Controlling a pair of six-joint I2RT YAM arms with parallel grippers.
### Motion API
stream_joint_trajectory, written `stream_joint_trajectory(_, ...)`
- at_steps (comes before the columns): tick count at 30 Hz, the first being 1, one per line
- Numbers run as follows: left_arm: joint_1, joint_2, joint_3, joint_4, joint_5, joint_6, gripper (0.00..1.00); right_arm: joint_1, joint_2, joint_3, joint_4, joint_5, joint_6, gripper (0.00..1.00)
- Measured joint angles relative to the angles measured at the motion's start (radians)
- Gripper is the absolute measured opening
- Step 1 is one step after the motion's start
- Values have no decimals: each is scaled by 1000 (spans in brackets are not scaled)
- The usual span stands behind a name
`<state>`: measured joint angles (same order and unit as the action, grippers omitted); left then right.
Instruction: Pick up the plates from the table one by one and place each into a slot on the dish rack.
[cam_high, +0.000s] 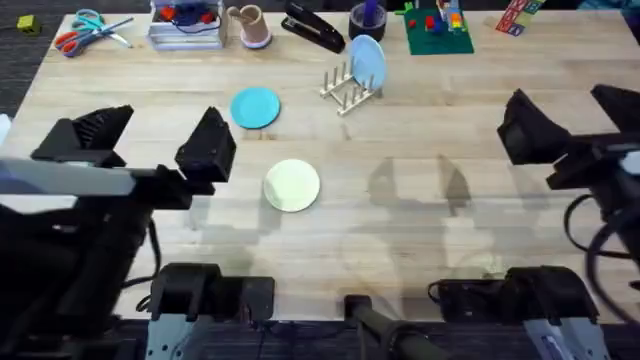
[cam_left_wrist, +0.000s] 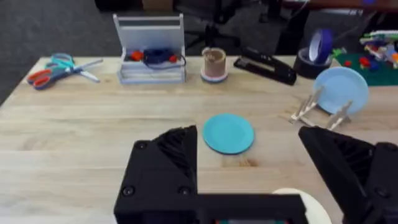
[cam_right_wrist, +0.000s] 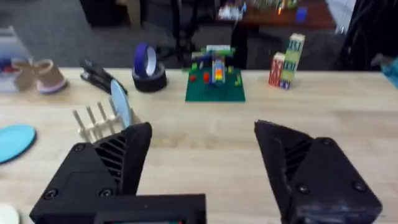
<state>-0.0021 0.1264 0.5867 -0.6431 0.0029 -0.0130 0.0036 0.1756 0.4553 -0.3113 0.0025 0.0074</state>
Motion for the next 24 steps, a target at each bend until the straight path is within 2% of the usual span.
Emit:
stream_joint_trajectory(8, 0, 197, 212, -239, 0, -6, 993, 0, 225, 231, -252, 0, 0, 995)
stream_joint_trajectory(15, 0, 433, 356, -457, 0, -22, 992, 0, 456, 398, -441, 0, 0, 995)
stream_joint_trajectory(20, 0, 560, 404, -491, 0, -25, 993, 0, 561, 454, -474, 0, 0, 995)
stream_joint_trajectory(24, 0, 608, 410, -492, 0, -25, 993, 0, 584, 458, -475, 0, 0, 995)
